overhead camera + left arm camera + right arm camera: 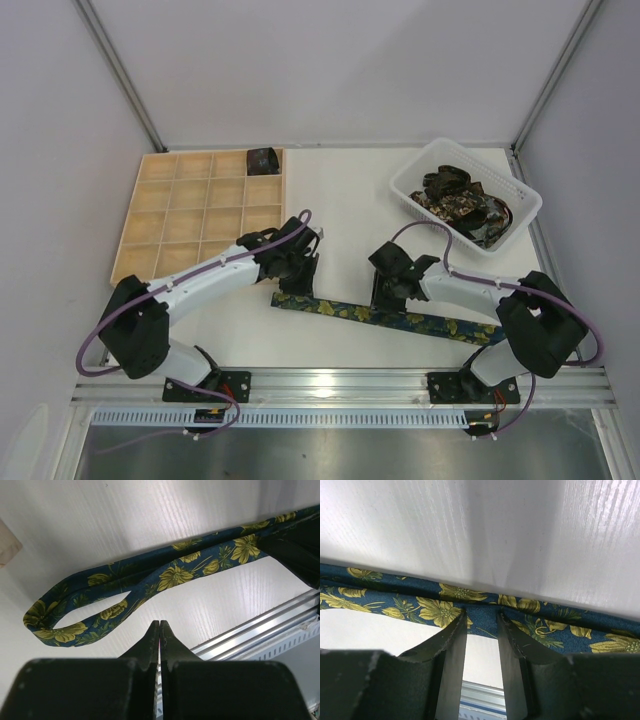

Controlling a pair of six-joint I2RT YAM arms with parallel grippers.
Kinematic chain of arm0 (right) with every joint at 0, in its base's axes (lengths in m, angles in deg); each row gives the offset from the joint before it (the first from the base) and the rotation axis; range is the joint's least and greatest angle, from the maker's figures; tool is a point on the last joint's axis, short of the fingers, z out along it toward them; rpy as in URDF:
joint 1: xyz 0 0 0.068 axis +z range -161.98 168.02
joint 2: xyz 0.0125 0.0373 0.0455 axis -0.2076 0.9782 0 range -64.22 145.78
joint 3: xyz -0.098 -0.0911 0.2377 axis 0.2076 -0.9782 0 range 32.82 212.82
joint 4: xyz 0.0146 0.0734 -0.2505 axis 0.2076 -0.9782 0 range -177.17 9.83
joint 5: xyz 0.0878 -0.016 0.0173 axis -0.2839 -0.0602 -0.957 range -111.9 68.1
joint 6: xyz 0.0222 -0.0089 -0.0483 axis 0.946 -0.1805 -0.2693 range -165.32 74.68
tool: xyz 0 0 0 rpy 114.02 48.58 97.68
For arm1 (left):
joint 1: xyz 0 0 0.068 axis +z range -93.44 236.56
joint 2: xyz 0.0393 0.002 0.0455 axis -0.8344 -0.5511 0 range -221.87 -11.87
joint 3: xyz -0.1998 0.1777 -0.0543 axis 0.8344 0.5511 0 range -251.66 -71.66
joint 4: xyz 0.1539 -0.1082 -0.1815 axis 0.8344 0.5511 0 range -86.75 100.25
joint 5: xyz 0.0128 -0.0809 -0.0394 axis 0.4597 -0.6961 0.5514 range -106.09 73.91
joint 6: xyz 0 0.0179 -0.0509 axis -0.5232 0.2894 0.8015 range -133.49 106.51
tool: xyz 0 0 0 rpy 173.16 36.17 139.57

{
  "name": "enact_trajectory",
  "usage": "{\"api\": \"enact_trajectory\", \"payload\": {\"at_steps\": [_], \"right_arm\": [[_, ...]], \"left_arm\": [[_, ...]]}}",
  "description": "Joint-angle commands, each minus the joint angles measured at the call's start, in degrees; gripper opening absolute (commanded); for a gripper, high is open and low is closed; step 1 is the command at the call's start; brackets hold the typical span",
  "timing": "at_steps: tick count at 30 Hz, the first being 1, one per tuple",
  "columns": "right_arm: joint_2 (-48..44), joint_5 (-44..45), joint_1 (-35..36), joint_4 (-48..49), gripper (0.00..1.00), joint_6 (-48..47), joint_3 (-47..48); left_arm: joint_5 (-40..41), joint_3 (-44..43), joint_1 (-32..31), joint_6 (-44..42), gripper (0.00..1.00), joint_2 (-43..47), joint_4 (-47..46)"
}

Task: Roll the ties
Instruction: Flatten the tie

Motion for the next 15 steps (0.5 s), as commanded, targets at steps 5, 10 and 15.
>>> {"api": "enact_trajectory", "payload": {"at_steps": [5,10,15], "right_arm": [[1.2,-2.3,-1.6,-2.9,0.37,-6.3,-3.3],[1.1,-3.0,-2.2,-2.9,0.37,-6.9,-3.6],[1.2,-3.9,-2.1,-2.3,0.37,-6.8,-4.6]], "left_arm": [[6.4,2.0,1.0,-1.5,0.0,-1.9,-1.2],[9.5,3.6,3.8,-3.4,0.0,-4.7,-0.6],[12.8,4.0,5.3,-4.2,0.0,-6.1,-2.7]]}}
